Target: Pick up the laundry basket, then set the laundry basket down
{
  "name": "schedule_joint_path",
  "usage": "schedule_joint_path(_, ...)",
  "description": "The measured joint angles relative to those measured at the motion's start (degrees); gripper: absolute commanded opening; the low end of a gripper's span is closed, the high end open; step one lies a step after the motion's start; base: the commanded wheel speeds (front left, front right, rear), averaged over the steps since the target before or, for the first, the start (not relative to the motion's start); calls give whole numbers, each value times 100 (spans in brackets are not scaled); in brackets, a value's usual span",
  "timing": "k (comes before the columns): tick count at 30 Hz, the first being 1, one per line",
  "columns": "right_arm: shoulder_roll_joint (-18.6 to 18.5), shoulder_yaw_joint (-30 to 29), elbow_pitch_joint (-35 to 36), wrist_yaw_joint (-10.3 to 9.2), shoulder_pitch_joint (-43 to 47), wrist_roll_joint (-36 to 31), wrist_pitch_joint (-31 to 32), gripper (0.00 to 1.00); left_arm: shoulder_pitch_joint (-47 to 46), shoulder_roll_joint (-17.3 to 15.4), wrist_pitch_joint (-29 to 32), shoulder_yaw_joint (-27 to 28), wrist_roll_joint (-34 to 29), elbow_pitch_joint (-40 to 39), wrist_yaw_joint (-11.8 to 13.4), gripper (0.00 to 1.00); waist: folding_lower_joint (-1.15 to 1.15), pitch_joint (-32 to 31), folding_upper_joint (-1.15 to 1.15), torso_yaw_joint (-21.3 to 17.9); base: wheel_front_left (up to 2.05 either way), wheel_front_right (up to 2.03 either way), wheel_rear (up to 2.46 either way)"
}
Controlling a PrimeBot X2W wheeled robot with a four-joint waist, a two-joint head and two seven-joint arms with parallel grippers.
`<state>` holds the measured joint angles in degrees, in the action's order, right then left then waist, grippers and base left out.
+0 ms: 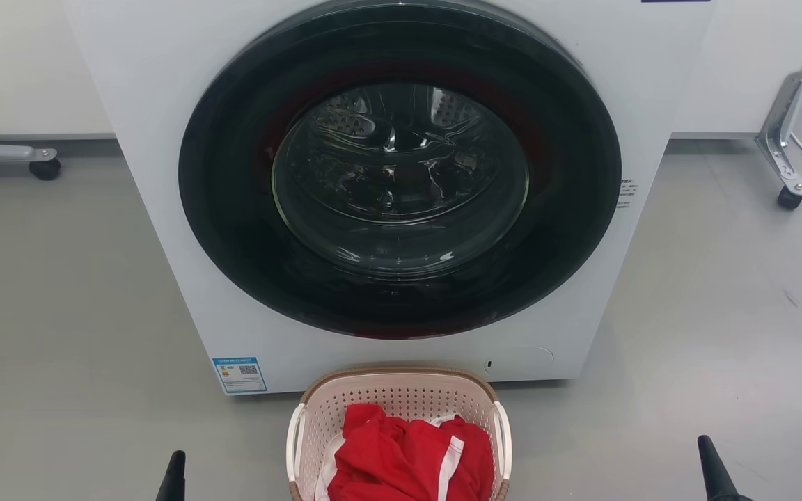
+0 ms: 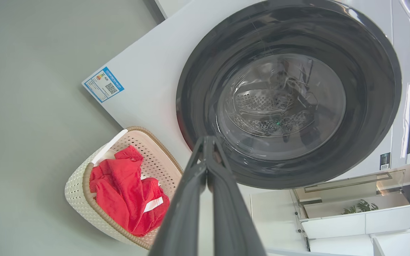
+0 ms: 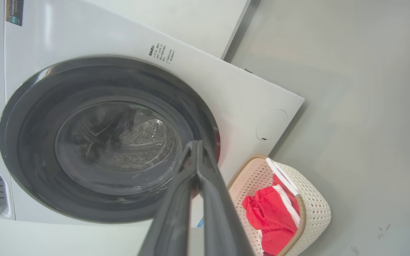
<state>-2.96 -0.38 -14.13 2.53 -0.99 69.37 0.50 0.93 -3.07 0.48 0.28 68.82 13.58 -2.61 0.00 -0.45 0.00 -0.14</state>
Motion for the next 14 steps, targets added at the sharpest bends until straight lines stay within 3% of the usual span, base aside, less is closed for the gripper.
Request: schedule_joint_path(14,21,-316,-131,179,-180,966,254,0,-221,29,256,220,993,137,-201,0,0,25,0,6,0,0,0)
